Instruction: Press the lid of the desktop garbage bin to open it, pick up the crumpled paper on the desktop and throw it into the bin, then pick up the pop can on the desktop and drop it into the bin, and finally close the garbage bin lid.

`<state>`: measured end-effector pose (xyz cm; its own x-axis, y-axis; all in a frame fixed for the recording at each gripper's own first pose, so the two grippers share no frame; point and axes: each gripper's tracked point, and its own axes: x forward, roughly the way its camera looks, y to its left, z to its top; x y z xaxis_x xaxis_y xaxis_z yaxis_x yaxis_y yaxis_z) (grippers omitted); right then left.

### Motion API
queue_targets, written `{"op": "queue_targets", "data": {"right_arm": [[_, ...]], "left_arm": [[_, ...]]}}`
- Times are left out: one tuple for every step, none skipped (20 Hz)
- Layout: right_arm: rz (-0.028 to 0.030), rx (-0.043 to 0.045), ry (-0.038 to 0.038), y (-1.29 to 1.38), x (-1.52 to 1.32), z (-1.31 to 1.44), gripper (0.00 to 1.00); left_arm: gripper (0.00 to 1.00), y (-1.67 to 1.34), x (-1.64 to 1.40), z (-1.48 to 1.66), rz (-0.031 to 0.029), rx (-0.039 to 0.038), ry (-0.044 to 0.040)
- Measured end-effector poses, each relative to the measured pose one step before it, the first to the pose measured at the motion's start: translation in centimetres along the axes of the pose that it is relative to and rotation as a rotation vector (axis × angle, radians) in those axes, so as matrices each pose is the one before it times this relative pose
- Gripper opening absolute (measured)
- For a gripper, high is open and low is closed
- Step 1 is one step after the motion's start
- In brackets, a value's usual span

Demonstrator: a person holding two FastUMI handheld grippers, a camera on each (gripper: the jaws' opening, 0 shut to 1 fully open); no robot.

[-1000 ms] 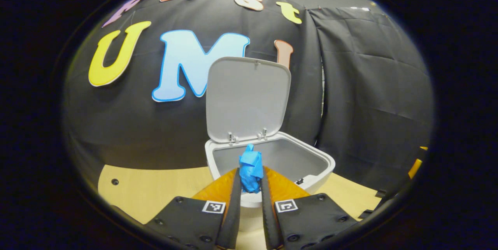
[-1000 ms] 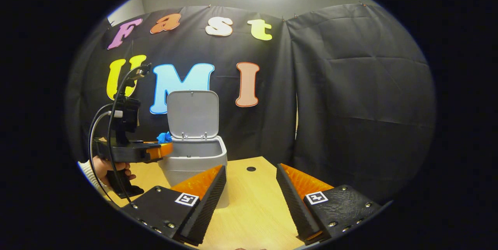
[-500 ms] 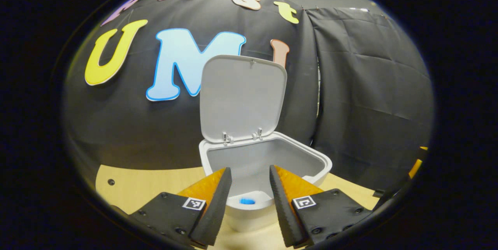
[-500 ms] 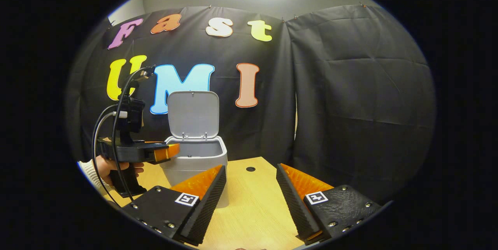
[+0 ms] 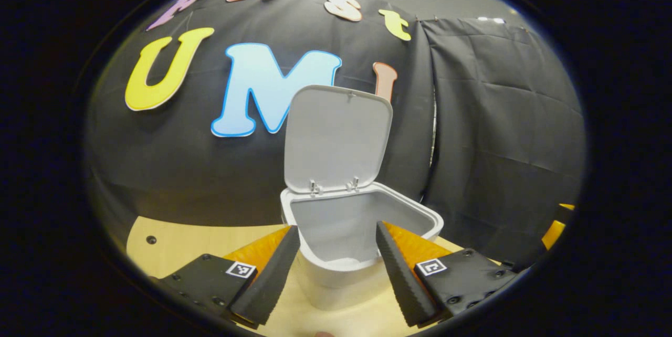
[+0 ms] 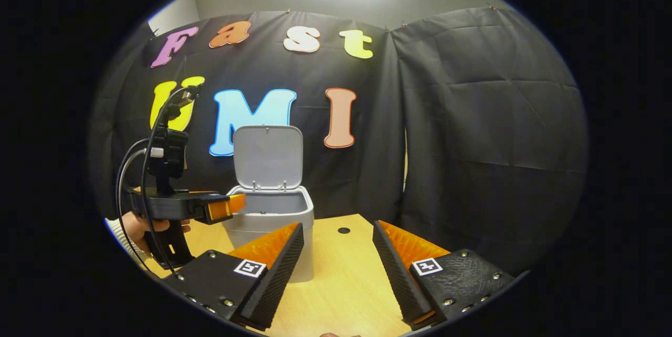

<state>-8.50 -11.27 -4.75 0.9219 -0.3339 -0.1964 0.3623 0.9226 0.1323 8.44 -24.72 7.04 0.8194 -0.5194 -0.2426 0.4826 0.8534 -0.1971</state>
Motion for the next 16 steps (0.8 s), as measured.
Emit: {"op": "queue_targets", "data": {"right_arm": [[0.01177,-0.00661,-0.00502,0.236,-0.107,0.116,0.86],[0.01509,-0.0044,-0.00648,0.278,0.001,0.1,0.86],[0.01409,-0.00217,-0.0063,0.341,-0.03,0.083,0.86],[0.01398,0.00077,-0.00345,0.376,0.0,0.011,0.86],[0.01613,0.00336,0.00175,0.376,-0.084,-0.131,0.86],[0.01573,0.00575,0.00217,0.349,-0.107,-0.208,0.86],[0.01368,0.00455,0.00023,0.307,-0.087,-0.043,0.86],[0.01296,0.00181,-0.00243,0.33,-0.114,-0.089,0.86],[0.01267,-0.00095,-0.00041,0.276,-0.085,-0.051,0.86],[0.01299,-0.00138,0.00073,0.294,0.003,-0.099,0.86],[0.01386,-0.00023,0.00054,0.284,-0.049,-0.057,0.86],[0.01418,-0.00098,0.00019,0.367,-0.001,-0.07,0.86],[0.00988,-0.00253,-0.00265,0.239,0.025,0.002,0.86],[0.0085,-0.0039,-0.00117,0.195,-0.056,-0.102,0.86],[0.00942,-0.00471,-0.00129,0.237,0.005,-0.093,0.86],[0.00797,-0.00438,-0.00222,0.23,-0.002,-0.114,0.86]], "left_arm": [[0.95,0.362,-0.655,-0.03,0.01267,-0.00513,-0.00353],[0.95,0.396,-0.611,0.009,0.01195,-0.00286,-0.0053],[0.95,0.309,-0.689,0.085,0.01117,-0.00069,-0.00732],[0.95,0.399,-0.622,0.122,0.00993,0.00116,-0.00893],[0.95,0.382,-0.721,0.151,0.01358,0.00206,-0.00721],[0.95,0.455,-0.644,0.13,0.01214,0.00064,-0.00646],[0.96,0.37,-0.712,0.211,0.01135,-0.00207,-0.00759],[0.95,0.337,-0.712,0.174,0.00781,-0.00297,-0.00838],[0.95,0.326,-0.765,0.121,0.01131,-0.00363,-0.00947],[0.95,0.328,-0.501,0.157,0.00999,-0.00274,-0.00937],[0.95,0.369,-0.657,0.102,0.01091,-0.00114,-0.00607],[0.95,0.358,-0.543,-0.045,0.01101,0.00007,-0.00305],[0.95,0.354,-0.586,0.069,0.01071,0.00179,-0.00046],[0.95,0.307,-0.534,-0.098,0.00849,0.00247,0.00067],[0.95,0.287,-0.519,-0.122,0.00966,0.00099,-0.00109],[0.95,0.36,-0.488,-0.016,0.00865,-0.00098,-0.00443]]}}
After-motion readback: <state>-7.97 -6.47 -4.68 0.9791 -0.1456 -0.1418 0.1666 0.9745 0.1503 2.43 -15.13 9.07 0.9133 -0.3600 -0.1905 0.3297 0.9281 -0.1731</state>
